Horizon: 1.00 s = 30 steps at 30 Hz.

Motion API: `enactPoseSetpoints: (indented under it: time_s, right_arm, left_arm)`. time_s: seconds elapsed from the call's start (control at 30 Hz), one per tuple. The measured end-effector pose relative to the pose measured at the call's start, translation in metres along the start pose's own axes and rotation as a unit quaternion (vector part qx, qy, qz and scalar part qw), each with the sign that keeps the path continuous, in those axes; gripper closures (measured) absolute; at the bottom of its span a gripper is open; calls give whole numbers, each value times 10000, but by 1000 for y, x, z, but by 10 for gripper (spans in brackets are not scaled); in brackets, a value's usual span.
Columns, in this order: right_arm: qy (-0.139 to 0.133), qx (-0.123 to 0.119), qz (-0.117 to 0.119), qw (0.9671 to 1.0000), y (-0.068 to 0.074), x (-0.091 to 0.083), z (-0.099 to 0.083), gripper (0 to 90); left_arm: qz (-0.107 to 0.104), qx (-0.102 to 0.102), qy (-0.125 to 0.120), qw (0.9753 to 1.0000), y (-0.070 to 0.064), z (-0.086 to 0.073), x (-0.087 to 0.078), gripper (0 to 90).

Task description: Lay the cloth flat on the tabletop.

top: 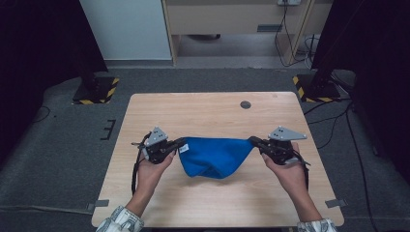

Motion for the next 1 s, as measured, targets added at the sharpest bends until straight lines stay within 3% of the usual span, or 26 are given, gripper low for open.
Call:
enactPoseSetpoints:
  time_s: [0.47,0.57,0.8,1.0]
  right_arm:
    - [-263,-132,40,9996,10,-18,22,883]
    - [-307,-234,33,9993,13,-20,27,883]
    - [227,-128,-67,9996,-5,18,3,883]
    - [229,82,-80,9997,-20,22,0,884]
  left_arm:
    - [-70,11,-274,9996,-5,18,-16,881]
    - [-103,77,-199,9997,-7,18,-13,880]
    - [-57,148,200,9997,-2,7,7,880]
    - [-32,157,255,9995,2,11,14,880]
Point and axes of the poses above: each handheld gripper's, and its own axes: x roughly forward along the jaws, z roughly out of its top, y roughly to its left, the point moved 4 cm from there along x, roughly forward along the jaws, and after that the axes turned 1 degree about x, right-handed, at the moved point
